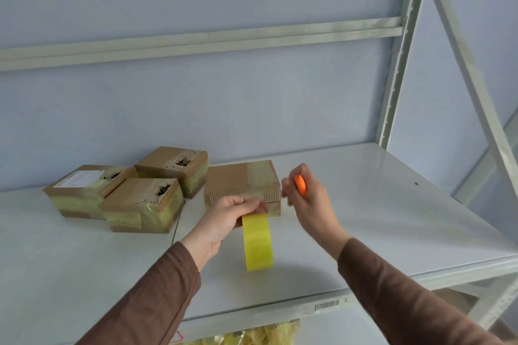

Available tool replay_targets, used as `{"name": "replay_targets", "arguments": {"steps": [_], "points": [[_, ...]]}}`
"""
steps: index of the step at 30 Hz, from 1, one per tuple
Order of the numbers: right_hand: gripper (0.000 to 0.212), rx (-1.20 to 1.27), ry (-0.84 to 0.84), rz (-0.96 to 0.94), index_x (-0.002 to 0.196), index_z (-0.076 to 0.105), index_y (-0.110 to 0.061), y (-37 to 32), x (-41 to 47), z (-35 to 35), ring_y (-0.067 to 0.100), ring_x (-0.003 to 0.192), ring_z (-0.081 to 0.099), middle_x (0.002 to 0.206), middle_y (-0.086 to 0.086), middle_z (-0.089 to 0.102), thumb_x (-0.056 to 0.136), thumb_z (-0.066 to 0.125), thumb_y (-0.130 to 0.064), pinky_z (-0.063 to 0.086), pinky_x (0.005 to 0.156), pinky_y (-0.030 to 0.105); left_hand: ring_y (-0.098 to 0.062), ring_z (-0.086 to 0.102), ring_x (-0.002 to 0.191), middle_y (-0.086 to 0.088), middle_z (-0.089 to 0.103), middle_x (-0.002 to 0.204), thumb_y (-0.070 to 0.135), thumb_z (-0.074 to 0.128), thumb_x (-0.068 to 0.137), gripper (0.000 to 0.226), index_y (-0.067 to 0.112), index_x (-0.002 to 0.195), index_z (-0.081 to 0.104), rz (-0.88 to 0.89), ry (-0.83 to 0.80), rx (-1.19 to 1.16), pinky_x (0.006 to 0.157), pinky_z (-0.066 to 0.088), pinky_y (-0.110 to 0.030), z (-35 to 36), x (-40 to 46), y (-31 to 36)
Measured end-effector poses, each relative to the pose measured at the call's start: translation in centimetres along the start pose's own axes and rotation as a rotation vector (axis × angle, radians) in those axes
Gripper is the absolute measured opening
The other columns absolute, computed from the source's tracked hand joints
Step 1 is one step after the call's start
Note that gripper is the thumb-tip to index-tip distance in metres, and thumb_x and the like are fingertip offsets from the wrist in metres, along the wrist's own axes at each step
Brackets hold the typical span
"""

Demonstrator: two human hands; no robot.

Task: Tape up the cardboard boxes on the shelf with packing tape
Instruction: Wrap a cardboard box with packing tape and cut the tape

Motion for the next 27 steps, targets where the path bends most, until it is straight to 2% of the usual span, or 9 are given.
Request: {"name": "replay_targets", "arguments": {"steps": [2, 4, 6, 10, 13, 16, 18, 22, 27], "points": [[0.011, 0.195, -0.171, 0.024, 0.112, 0.055, -0.023, -0.9, -3.5, 0.1, 0.019, 0.071, 0.067, 0.08, 0.003, 0.071, 0.104, 0.056, -0.029, 0.055, 0.072, 0.034, -0.012, 0.074, 0.085, -0.007, 0.079, 0.099, 0.02, 0.067, 0.096, 0.019, 0.007, 0.105, 0.077, 0.024, 0.028, -0.05, 0.073, 0.056, -0.023, 0.4, 0.8, 0.7], [0.041, 0.263, -0.321, 0.043, 0.144, 0.047, -0.036, -1.8, -6.4, 0.3, 0.0, 0.076, 0.062, 0.087, -0.02, 0.068, 0.104, 0.055, -0.034, 0.049, 0.075, 0.015, -0.012, 0.075, 0.084, -0.006, 0.079, 0.097, 0.022, 0.067, 0.096, 0.02, 0.008, 0.107, 0.077, 0.027, 0.025, -0.086, 0.069, 0.056, -0.024, 1.1, 1.4, 1.2], [0.059, 0.254, -0.339, 0.056, 0.157, 0.031, -0.042, -2.1, -7.6, 0.3, -0.007, 0.077, 0.056, 0.088, -0.035, 0.061, 0.104, 0.056, -0.031, 0.044, 0.075, 0.009, -0.012, 0.075, 0.082, -0.003, 0.08, 0.093, 0.023, 0.069, 0.096, 0.016, 0.013, 0.103, 0.078, 0.036, 0.01, -0.035, 0.064, 0.055, -0.021, 2.0, 2.1, 1.7], [0.051, 0.206, -0.243, 0.14, 0.145, 0.05, -0.049, -3.0, -7.7, -1.2, -0.004, 0.073, 0.049, 0.077, -0.027, 0.056, 0.103, 0.06, -0.022, 0.039, 0.075, 0.011, -0.016, 0.072, 0.078, -0.004, 0.079, 0.085, 0.019, 0.068, 0.098, 0.012, 0.014, 0.094, 0.078, 0.138, 0.147, -0.022, 0.062, 0.054, -0.021, 1.7, 4.8, 5.1], [0.029, 0.235, -0.265, 0.235, 0.125, 0.068, -0.044, -3.6, -8.4, -1.1, 0.004, 0.068, 0.042, 0.074, -0.012, 0.044, 0.097, 0.062, -0.04, 0.036, 0.063, 0.012, -0.015, 0.065, 0.082, -0.004, 0.074, 0.091, 0.02, 0.069, 0.097, 0.014, 0.01, 0.101, 0.079, 0.163, 0.154, 0.092, 0.069, 0.053, -0.025, 0.7, 7.6, 7.6], [0.026, 0.261, -0.245, 0.319, 0.114, 0.071, -0.033, -3.4, -8.4, -0.9, 0.005, 0.064, 0.043, 0.069, -0.013, 0.043, 0.092, 0.064, -0.047, 0.038, 0.054, 0.014, -0.002, 0.059, 0.079, 0.006, 0.071, 0.097, 0.026, 0.069, 0.097, 0.02, 0.013, 0.108, 0.08, 0.204, 0.192, 0.233, 0.072, 0.046, -0.019, 0.0, 10.5, 8.8], [0.013, 0.291, -0.233, 0.345, 0.107, 0.071, -0.026, -3.3, -8.3, -0.5, 0.002, 0.06, 0.044, 0.065, -0.017, 0.047, 0.098, 0.067, -0.035, 0.037, 0.055, 0.013, 0.011, 0.059, 0.083, 0.011, 0.072, 0.106, 0.026, 0.07, 0.097, 0.022, 0.012, 0.112, 0.079, 0.204, 0.141, 0.295, 0.088, 0.043, -0.017, -0.4, 12.4, 9.2], [0.008, 0.224, -0.164, 0.35, 0.101, 0.071, -0.029, -2.9, -7.5, 0.3, 0.001, 0.062, 0.049, 0.067, -0.016, 0.056, 0.101, 0.065, -0.034, 0.039, 0.062, 0.016, -0.005, 0.06, 0.114, 0.009, 0.073, 0.118, 0.034, 0.077, 0.09, 0.025, 0.02, 0.111, 0.08, 0.132, 0.03, 0.448, 0.102, 0.036, -0.025, -1.1, 15.4, 8.3], [0.008, 0.167, -0.154, 0.393, 0.096, 0.071, -0.031, -1.7, -6.9, 0.6, 0.004, 0.062, 0.047, 0.066, -0.013, 0.054, 0.1, 0.065, -0.035, 0.039, 0.063, 0.021, -0.015, 0.068, 0.108, 0.004, 0.078, 0.109, 0.048, 0.079, 0.086, 0.022, 0.027, 0.094, 0.082, 0.06, 0.038, 0.685, 0.102, 0.047, -0.031, -2.3, 17.7, 5.3]]}}
Point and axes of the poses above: each hand's wrist, its own x-axis towards the middle knuckle, its own z-axis out of the palm, y = z × x, the point moved 2 cm from there along x, towards the middle knuckle
